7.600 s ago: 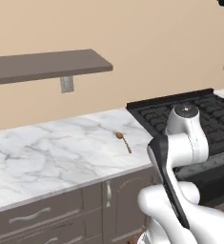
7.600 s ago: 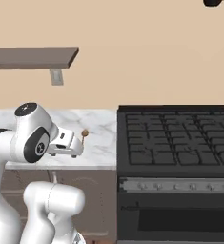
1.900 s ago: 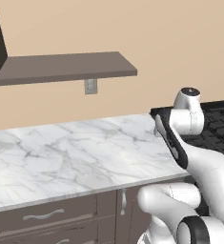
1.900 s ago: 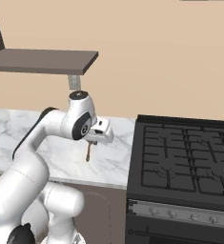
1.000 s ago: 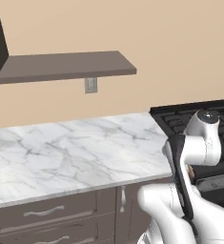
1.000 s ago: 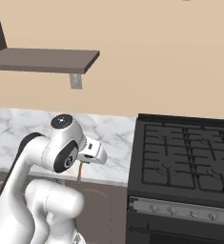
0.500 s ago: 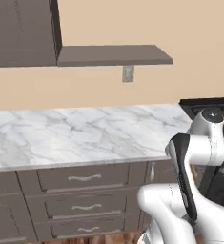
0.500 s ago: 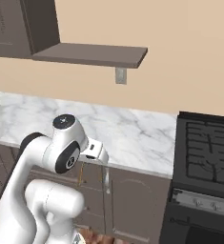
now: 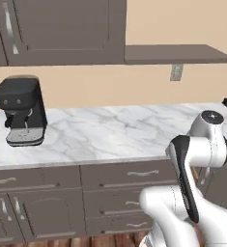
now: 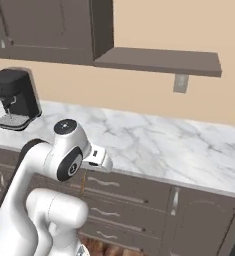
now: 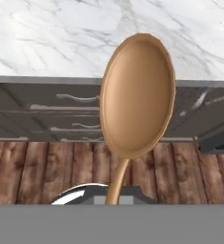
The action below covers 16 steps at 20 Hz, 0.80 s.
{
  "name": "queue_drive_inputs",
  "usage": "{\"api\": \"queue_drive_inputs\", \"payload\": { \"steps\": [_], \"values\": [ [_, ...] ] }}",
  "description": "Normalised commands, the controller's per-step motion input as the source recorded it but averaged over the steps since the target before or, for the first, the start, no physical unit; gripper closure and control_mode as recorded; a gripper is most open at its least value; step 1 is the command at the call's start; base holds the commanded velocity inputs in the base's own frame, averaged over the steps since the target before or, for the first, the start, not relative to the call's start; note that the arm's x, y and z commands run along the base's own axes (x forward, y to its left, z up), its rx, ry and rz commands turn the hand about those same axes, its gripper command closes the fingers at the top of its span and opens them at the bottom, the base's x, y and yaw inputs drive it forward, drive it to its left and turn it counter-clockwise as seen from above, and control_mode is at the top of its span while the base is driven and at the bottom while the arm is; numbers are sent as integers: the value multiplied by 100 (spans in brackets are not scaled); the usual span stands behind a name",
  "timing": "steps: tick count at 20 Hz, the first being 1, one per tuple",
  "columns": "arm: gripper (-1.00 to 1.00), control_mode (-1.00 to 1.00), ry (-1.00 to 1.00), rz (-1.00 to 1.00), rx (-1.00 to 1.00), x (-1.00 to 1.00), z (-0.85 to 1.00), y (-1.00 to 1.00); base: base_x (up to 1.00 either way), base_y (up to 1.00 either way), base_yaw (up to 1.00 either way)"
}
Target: Take the fork and place it on the left side of the plate. Then take the spoon and place it on the right side of the plate. Make sure they're directly next to the plate.
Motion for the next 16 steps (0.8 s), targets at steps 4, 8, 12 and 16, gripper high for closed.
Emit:
{"api": "queue_drive_inputs", "payload": {
  "steps": [4,8,12,16],
  "values": [
    [100,100,0,0,0,0,0,0,-6,100,0],
    [100,100,0,0,0,0,0,0,-16,100,0],
    [100,100,0,0,0,0,0,0,-25,100,-1],
    [100,100,0,0,0,0,0,0,-37,100,-8]
  ]
}}
